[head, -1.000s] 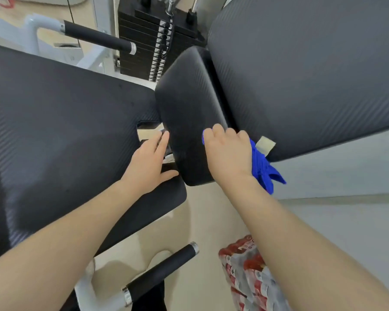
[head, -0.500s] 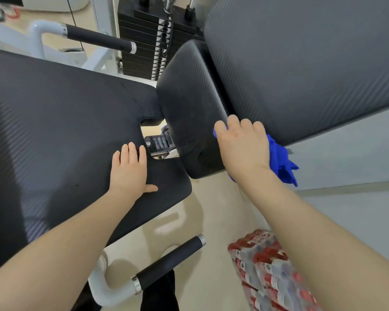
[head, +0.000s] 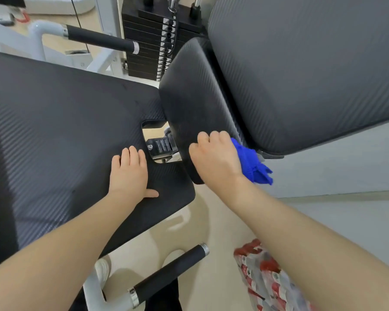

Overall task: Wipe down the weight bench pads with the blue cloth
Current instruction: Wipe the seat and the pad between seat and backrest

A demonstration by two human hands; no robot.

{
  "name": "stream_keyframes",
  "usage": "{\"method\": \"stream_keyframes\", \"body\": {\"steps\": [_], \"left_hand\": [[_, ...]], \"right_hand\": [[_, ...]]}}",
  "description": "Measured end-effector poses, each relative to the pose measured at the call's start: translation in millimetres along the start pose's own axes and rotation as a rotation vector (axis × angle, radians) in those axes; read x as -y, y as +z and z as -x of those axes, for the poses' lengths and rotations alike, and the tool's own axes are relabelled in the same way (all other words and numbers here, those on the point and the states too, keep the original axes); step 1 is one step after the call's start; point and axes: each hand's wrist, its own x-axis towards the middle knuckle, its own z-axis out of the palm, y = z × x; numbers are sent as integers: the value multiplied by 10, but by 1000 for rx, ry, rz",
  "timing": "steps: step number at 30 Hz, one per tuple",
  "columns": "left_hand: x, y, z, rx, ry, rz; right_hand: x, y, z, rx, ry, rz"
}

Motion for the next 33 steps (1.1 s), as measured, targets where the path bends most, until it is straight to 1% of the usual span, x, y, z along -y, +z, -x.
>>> {"method": "stream_keyframes", "body": {"steps": [2, 4, 6, 8, 10, 11, 13, 15, 18, 20, 21, 23, 25, 27, 28, 29, 31, 33], "left_hand": [[-29, -63, -26, 23, -14, -17], [-74, -103, -71, 38, -23, -50], [-87, -106, -93, 40, -13, -90], [-40, -72, -110, 36, -1, -86], [10, -42, -115, 15, 20, -61], [29, -32, -119, 16, 30, -57], [48, -44, -126, 23, 48, -61], [82, -73, -162, 24, 67, -58], [61, -145, -222, 61, 133, -135], [9, -173, -275, 97, 145, -199], [-2, -177, -303, 108, 144, -214], [18, -190, -297, 119, 154, -203], [98, -178, -240, 106, 171, -162], [192, -192, -107, 123, 180, -115], [228, -188, -78, 140, 191, -85], [273, -216, -1, 165, 189, -44], [331, -258, 8, 177, 186, 53], [378, -309, -79, 150, 179, 140]], "right_hand": [[-117, -33, 5, -101, 58, 17], [-60, 6, -27, -140, 97, 9], [75, 60, -88, -136, 86, 16], [220, 153, -165, -55, -9, -24], [351, 259, -208, 115, -116, -63], [417, 286, -227, 152, -188, -55], [489, 323, -278, 155, -307, -18], [423, 308, -467, 124, -361, -23], [119, 117, -938, -3, -253, -38], [-7, 12, -1217, -24, -139, -80], [1, 17, -1271, -4, -94, -105], [91, 45, -1167, 25, -19, -111], [178, 103, -926, -33, 36, -75], [219, 154, -623, 36, -32, -123], [245, 211, -481, 117, -93, -144], [248, 187, -343, 151, -162, -149], [196, 154, -287, 145, -240, -72], [121, 145, -497, 155, -331, -109]]}}
